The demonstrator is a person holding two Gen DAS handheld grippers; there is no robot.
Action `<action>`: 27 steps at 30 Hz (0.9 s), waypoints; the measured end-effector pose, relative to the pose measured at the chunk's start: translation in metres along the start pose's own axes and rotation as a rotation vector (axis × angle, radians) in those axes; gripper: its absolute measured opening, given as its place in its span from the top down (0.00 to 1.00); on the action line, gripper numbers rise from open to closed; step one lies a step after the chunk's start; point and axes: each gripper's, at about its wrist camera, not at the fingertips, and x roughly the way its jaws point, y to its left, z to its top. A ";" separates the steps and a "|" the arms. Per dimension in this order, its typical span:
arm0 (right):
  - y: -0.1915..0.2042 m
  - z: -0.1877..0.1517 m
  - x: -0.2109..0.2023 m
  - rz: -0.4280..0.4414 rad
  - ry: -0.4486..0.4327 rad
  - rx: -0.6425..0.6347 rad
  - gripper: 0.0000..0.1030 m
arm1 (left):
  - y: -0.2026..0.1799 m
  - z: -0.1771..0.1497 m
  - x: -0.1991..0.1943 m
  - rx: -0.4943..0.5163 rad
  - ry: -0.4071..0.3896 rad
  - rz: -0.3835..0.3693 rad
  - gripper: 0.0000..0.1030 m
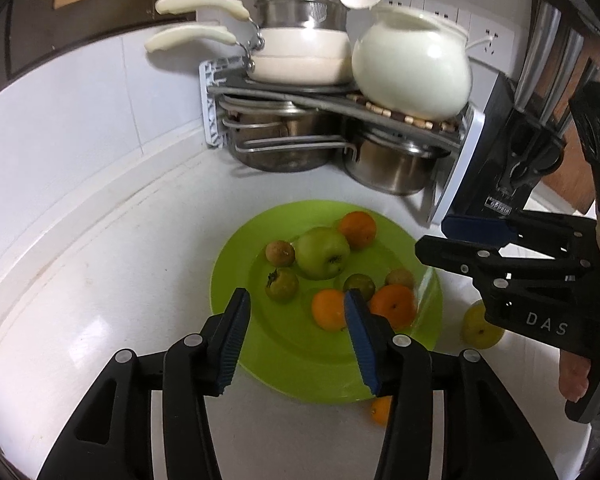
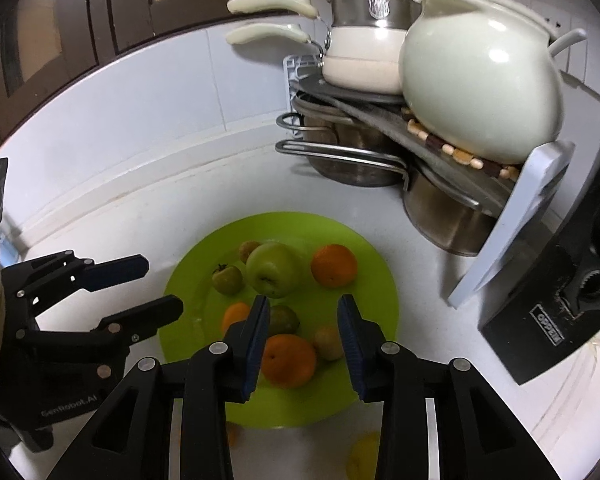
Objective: Organize fruits
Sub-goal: 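Pull both open tools back from the plate toward the remaining fruit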
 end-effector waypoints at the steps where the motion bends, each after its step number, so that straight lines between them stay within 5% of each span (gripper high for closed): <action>1: 0.000 -0.001 -0.004 0.000 -0.008 0.002 0.65 | 0.000 0.000 -0.003 -0.002 -0.006 0.001 0.51; 7: 0.003 -0.005 -0.032 -0.013 -0.053 0.011 0.64 | -0.004 -0.001 -0.026 -0.006 -0.045 -0.002 0.46; 16: 0.001 -0.019 -0.069 -0.065 -0.108 0.035 0.48 | -0.020 -0.010 -0.061 0.013 -0.095 0.006 0.39; 27: -0.003 -0.042 -0.104 -0.123 -0.146 0.068 0.40 | -0.041 -0.025 -0.080 0.042 -0.111 -0.007 0.32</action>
